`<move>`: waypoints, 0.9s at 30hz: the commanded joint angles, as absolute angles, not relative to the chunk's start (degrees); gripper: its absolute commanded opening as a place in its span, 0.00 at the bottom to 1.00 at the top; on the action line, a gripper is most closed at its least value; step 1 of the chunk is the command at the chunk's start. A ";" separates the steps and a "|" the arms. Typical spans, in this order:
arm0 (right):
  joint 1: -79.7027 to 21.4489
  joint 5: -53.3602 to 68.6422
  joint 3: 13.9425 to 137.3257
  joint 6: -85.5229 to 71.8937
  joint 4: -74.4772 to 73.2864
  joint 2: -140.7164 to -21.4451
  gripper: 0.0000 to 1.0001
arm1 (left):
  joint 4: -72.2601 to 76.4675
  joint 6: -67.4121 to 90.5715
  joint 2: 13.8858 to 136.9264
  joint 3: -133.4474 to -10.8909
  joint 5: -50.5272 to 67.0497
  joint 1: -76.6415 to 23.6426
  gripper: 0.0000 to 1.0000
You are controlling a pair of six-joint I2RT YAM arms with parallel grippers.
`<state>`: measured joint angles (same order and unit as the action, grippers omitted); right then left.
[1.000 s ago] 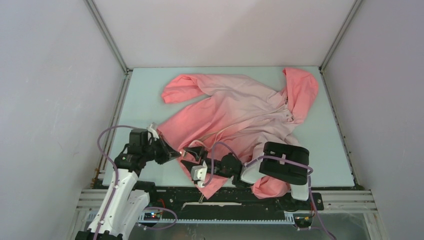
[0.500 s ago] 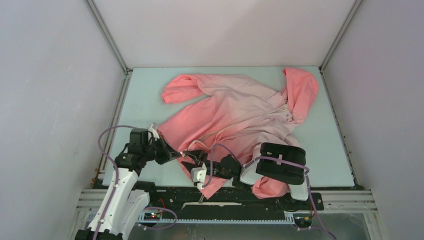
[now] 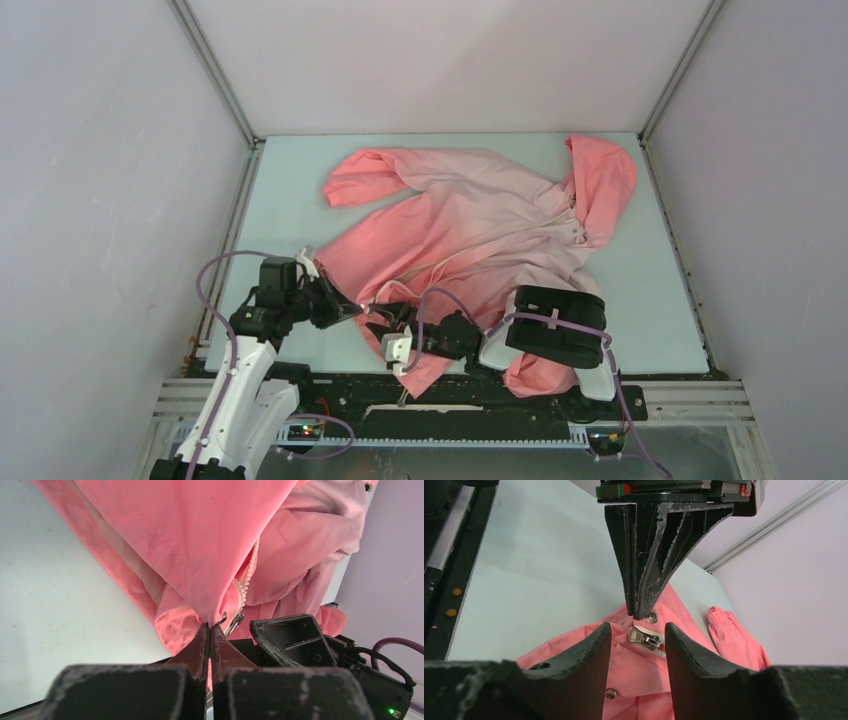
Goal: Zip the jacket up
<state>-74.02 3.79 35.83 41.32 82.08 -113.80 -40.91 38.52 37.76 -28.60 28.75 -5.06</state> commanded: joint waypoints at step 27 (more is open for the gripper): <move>-73.09 2.34 35.90 37.55 87.26 -112.43 0.26 | -40.61 37.71 37.34 -31.55 30.75 -4.83 0.00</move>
